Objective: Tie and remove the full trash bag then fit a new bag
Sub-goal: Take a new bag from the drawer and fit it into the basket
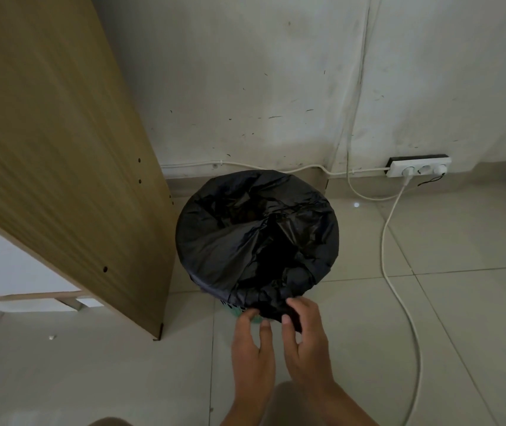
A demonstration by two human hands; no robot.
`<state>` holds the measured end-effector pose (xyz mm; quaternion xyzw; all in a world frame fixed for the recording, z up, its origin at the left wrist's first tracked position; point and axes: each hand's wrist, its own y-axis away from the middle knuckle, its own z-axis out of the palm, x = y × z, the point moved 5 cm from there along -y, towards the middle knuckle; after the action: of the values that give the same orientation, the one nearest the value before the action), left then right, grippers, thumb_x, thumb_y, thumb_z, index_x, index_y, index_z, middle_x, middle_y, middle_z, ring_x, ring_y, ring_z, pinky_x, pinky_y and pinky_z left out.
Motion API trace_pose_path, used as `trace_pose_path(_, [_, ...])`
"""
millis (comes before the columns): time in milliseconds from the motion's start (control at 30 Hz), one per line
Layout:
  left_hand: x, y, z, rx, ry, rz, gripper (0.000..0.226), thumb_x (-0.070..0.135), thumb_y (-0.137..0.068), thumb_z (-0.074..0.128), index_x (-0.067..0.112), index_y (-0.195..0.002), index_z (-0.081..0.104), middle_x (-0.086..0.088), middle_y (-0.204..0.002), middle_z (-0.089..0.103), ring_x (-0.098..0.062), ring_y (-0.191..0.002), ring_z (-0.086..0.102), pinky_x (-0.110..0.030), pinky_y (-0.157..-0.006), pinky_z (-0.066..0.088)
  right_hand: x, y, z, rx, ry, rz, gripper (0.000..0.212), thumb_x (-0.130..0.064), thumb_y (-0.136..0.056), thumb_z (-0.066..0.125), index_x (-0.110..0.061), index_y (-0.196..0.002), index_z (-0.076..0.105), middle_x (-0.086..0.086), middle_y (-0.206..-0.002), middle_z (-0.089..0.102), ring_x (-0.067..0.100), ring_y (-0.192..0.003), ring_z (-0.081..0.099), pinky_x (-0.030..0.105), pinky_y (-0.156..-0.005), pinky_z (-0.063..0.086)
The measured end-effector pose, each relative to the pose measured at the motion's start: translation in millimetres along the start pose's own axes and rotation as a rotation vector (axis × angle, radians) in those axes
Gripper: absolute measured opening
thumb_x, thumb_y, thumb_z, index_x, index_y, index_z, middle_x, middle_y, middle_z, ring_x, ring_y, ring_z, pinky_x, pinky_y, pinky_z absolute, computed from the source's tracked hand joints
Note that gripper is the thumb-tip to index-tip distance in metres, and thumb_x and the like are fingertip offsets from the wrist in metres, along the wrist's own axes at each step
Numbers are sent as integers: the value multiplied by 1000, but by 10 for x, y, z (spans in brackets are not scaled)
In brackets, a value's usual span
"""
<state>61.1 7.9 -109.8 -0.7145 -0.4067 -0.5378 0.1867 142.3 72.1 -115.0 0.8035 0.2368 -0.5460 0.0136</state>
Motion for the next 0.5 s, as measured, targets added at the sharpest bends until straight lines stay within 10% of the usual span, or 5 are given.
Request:
trace_pose_path(267, [17, -58, 9, -24, 161, -77, 19, 12, -93, 47, 20, -108, 56, 10, -101, 57, 1, -95, 53, 5, -68, 40, 90, -128, 1, 92, -201, 276, 34, -2, -87, 53, -34, -84, 44, -7, -91, 57, 12, -80, 62, 27, -70, 55])
trace_pose_path(500, [-10, -32, 120, -117, 313, -158, 31, 6, -95, 39, 12, -123, 53, -6, -116, 57, -15, -105, 57, -21, -87, 47, 124, -72, 124, -164, -69, 281, 13, -17, -92, 49, -19, -103, 55, -4, -102, 58, 5, -94, 55, 6, -78, 39])
